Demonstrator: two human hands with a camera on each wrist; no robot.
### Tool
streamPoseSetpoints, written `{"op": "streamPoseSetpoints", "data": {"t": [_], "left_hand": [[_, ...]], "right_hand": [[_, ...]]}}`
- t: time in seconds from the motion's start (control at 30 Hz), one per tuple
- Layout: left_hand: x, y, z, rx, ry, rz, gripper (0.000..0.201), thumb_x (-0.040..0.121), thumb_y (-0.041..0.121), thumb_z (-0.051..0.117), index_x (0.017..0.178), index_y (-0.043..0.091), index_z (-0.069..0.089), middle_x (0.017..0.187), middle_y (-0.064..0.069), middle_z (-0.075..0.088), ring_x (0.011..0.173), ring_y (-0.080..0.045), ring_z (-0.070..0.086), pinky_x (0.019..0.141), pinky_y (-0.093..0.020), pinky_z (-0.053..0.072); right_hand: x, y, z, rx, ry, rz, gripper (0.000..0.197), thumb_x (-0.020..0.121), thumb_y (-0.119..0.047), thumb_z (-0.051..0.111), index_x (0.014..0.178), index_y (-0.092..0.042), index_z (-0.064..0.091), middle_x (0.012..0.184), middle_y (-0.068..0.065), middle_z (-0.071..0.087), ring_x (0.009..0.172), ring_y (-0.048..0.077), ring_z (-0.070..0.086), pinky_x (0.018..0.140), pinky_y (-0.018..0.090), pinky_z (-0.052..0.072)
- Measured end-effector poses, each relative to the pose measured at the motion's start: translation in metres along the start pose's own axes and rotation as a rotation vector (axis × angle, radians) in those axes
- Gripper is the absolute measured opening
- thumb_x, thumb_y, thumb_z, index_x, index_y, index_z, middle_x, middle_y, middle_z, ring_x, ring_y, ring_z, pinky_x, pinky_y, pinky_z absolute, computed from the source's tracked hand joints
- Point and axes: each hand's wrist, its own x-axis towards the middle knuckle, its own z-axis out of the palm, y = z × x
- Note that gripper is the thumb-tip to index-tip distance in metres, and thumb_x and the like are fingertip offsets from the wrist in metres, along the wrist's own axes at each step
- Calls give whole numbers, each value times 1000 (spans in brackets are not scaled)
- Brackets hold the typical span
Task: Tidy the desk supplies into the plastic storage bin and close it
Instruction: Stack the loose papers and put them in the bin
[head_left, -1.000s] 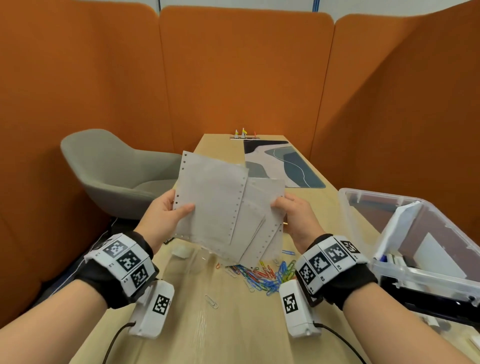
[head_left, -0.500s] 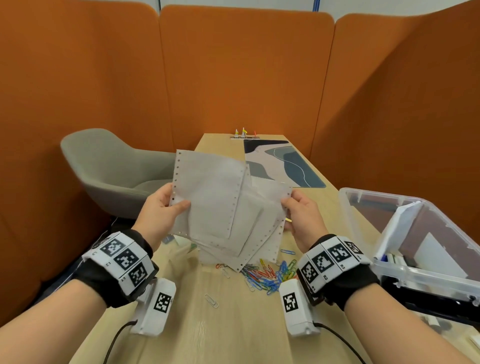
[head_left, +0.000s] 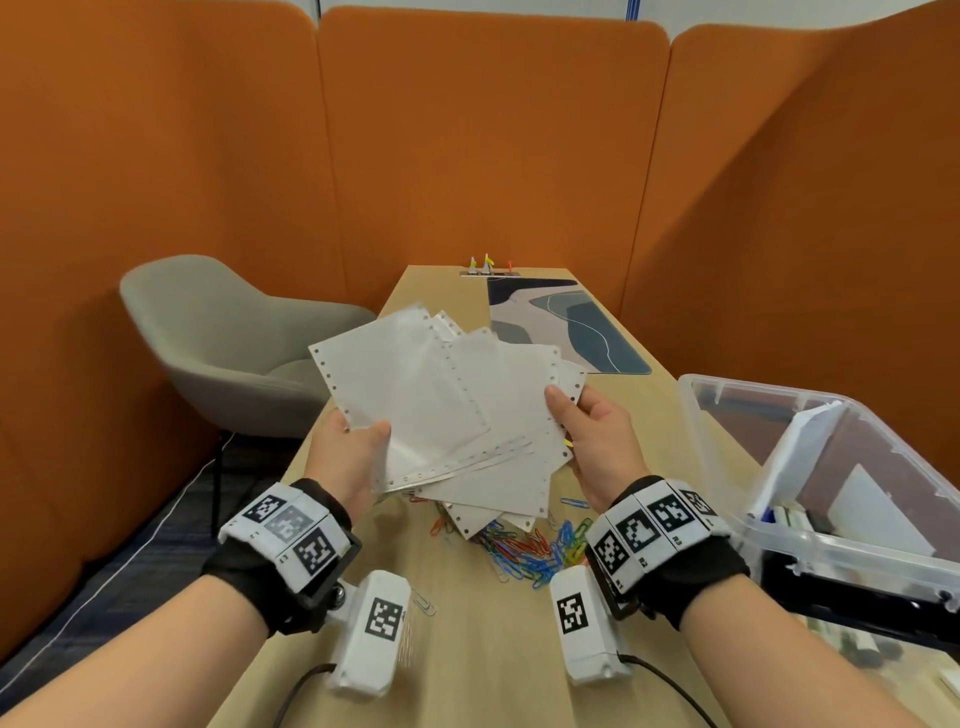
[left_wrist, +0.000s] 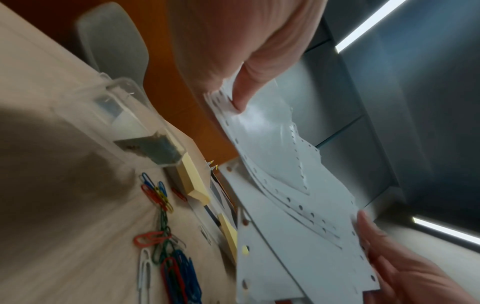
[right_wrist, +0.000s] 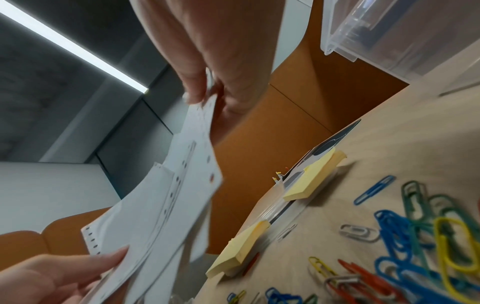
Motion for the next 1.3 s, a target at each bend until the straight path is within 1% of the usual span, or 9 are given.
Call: {"op": "streamPoseSetpoints", "data": {"t": [0.07,0.23,0.4,0.53,0.73,0.8,0.9,1.07,1.3], "left_hand": [[-1,1,3,15,-21,-3,25,92,-5,45,90,18,58,89,3,62,79,-12,59,63,-25,45],[4,12,-7,52,-48,10,32,90,-3,52,117,13,56,104,-4,64,96,-22,61,84,-36,49],[1,14,-5,53,-122,27,34,91,-1,51,122,12,53,112,-6,64,101,-23,62,91,-40,50],[-5,9,8,33,-171,59,33,93,1,48,123,14,50,115,-5,62,103,-21,60,88,-32,49],[-4,-4,14,58,-198,41,37,92,5,52,127,15,48,122,-4,62,108,-22,59,86,-35,48],[-6,-10,16,77,-195,40,35,92,5,53,126,14,50,120,-5,63,108,-22,60,87,-36,49],[-6,-16,19,100,-194,52,32,90,2,55,120,11,53,116,-8,64,107,-25,60,93,-43,48],[3,-20,18,136,-148,64,24,81,2,66,84,20,51,86,-1,56,77,-17,54,60,-25,43],[8,-26,15,241,-137,55,29,75,-1,72,90,18,57,74,-7,52,73,-25,55,66,-35,48]], "right_hand": [[1,0,-2,-24,24,-22,12,91,-11,56,88,-17,67,92,5,71,86,23,67,83,39,55],[7,-1,-7,-45,104,-26,15,95,-17,49,93,-20,64,97,2,69,84,15,66,79,35,54],[3,-4,-2,-39,10,14,21,97,-15,43,91,-21,62,98,3,69,91,20,65,85,38,51],[-3,-5,2,-34,-58,-9,26,98,-16,39,112,-14,62,109,4,68,101,19,63,91,37,49],[-9,-2,-7,49,-185,4,36,98,-32,35,91,-20,68,83,-6,74,79,9,69,66,20,53],[-10,0,-7,-17,-194,-15,28,92,-36,48,89,-19,70,81,-6,75,76,9,70,64,20,53],[-8,3,-5,-133,-126,-70,7,87,-14,62,87,-18,68,84,-2,72,78,15,67,74,30,54],[-1,0,-8,-44,-11,-76,11,88,-10,60,97,-12,66,92,6,70,81,20,67,81,36,55],[6,-10,-12,62,122,-83,7,92,-19,56,93,-22,62,105,7,69,102,27,65,95,47,50]]}}
